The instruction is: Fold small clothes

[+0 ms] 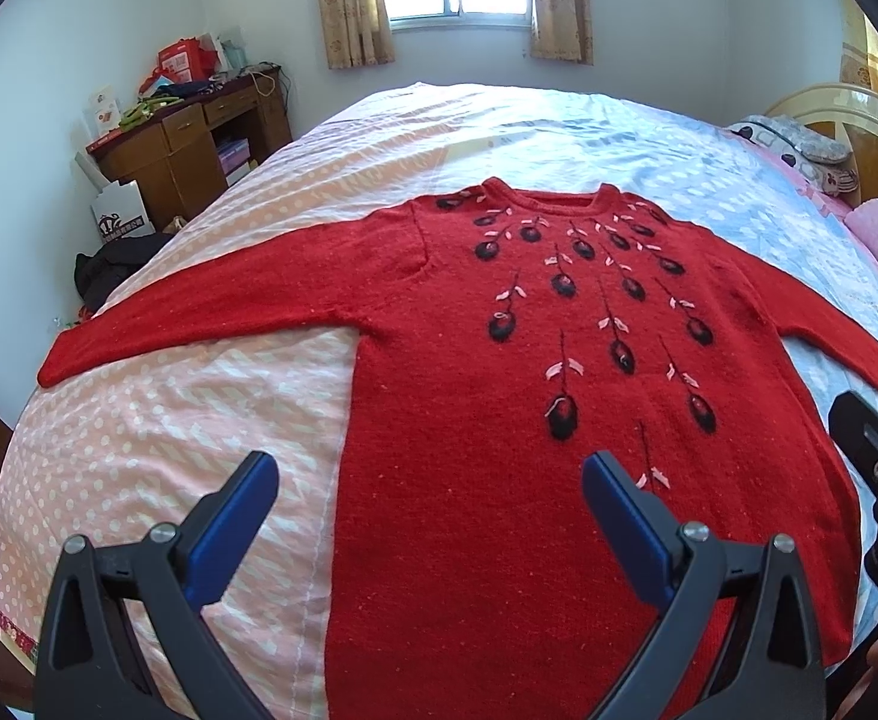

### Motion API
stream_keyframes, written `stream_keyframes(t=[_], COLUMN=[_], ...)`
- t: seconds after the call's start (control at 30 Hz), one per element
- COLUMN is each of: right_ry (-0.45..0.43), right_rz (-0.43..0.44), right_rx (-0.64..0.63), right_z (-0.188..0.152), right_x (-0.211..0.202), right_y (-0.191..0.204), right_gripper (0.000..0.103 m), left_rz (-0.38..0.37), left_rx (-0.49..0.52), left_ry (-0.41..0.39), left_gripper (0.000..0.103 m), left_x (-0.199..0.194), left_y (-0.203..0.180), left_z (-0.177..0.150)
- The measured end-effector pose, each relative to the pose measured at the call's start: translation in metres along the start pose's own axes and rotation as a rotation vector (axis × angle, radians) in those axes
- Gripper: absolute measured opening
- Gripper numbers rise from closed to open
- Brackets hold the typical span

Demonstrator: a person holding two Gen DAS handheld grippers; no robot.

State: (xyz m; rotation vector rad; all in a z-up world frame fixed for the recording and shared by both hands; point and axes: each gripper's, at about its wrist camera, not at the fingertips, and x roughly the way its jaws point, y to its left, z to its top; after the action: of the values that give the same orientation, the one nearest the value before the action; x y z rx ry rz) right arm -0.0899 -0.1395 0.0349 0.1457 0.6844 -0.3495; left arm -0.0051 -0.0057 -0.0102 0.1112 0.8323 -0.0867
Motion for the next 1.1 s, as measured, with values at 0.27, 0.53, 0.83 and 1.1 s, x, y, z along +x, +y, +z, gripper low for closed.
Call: stream_keyframes(t=[0.27, 0.53, 0.83, 1.1], right_ry=[0.003, 0.016, -0.008, -0.113], right_rz=[0.001, -0.008, -0.064, -0.169], right_rx=[0.005, 0.012, 0.017, 0.094], right_z=[0.000, 0.003, 0.019, 0.054], right_x=[0.002, 0.009, 0.028, 0.044], right_y=[-0.002, -0.007, -0.030, -0.133], right_gripper=[0.102, 0.102, 0.102, 0.096], left_rz=[-0.006, -0.010, 0.018, -0.020], left_rx=[0.007, 0.015, 0.041, -0.012], left_ry=[0.000, 0.010, -0.007, -0.058], left_gripper=[0.103, 0.103, 0.103, 0.103], left_x=[0.002, 0.010, 0.031, 0.074], left_y=[-0.003, -0.005, -0.009, 0.002], left_z=[-0.001, -0.002, 0.007, 0.039])
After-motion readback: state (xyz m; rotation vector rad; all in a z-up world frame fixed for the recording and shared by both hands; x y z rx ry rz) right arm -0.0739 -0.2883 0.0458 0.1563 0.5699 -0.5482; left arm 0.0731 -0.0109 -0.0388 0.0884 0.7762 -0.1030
